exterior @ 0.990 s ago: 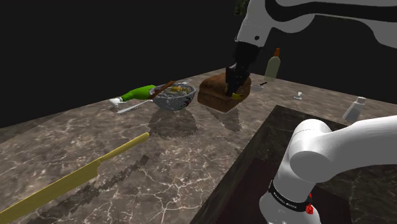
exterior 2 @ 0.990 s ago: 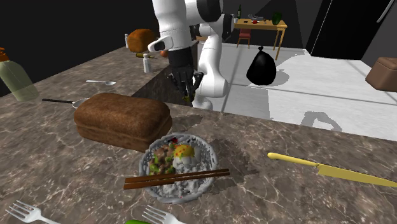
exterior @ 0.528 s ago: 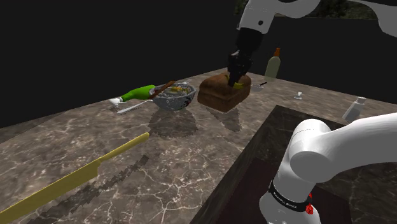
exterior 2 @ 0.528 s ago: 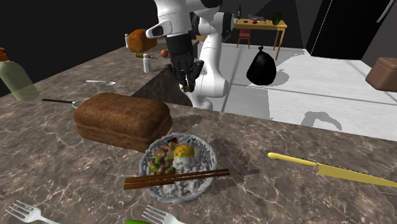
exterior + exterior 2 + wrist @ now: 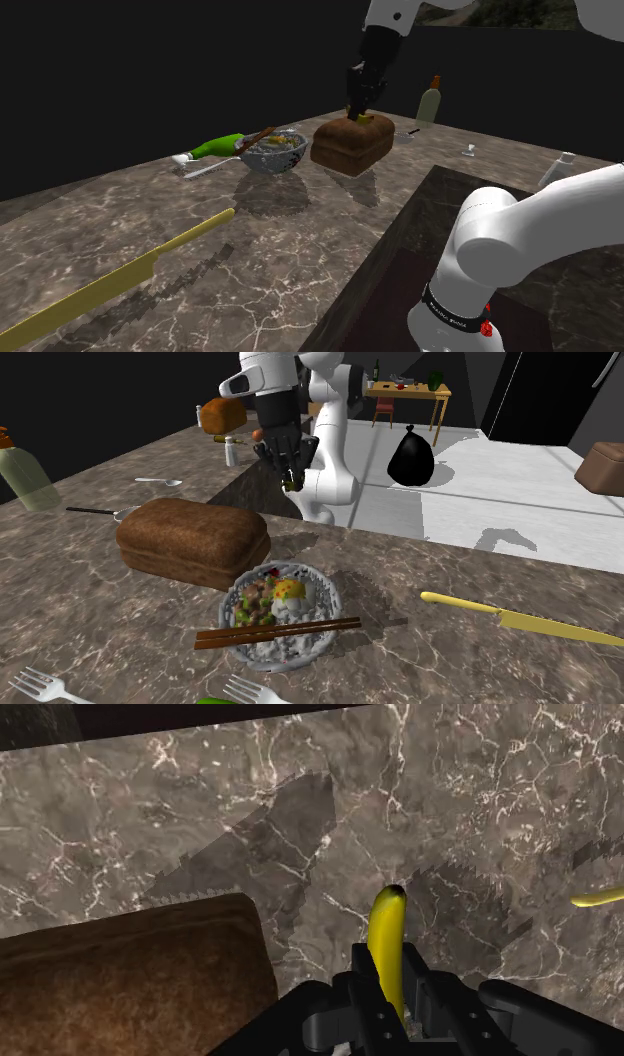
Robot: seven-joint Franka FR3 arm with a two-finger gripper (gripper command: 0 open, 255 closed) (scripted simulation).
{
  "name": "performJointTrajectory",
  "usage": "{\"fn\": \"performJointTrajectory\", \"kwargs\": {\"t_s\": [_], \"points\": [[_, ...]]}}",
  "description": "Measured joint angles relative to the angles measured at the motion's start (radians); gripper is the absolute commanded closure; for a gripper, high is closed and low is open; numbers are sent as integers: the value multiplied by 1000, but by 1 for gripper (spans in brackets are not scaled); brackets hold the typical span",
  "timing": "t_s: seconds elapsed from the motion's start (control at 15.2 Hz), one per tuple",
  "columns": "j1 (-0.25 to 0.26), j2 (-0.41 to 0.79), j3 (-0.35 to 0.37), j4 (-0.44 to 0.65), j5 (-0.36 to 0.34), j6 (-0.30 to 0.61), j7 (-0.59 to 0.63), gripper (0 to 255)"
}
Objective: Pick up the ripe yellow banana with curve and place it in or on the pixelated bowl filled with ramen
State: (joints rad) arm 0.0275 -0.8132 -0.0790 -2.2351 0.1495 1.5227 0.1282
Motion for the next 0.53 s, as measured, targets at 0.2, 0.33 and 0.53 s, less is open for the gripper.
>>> {"fn": "performJointTrajectory", "kwargs": {"t_s": [0.2,0.33,0.53], "points": [[11,105,13,63,12,44,9,255],[19,183,23,112,21,75,19,255],[26,291,28,187,28,110,21,255]]}}
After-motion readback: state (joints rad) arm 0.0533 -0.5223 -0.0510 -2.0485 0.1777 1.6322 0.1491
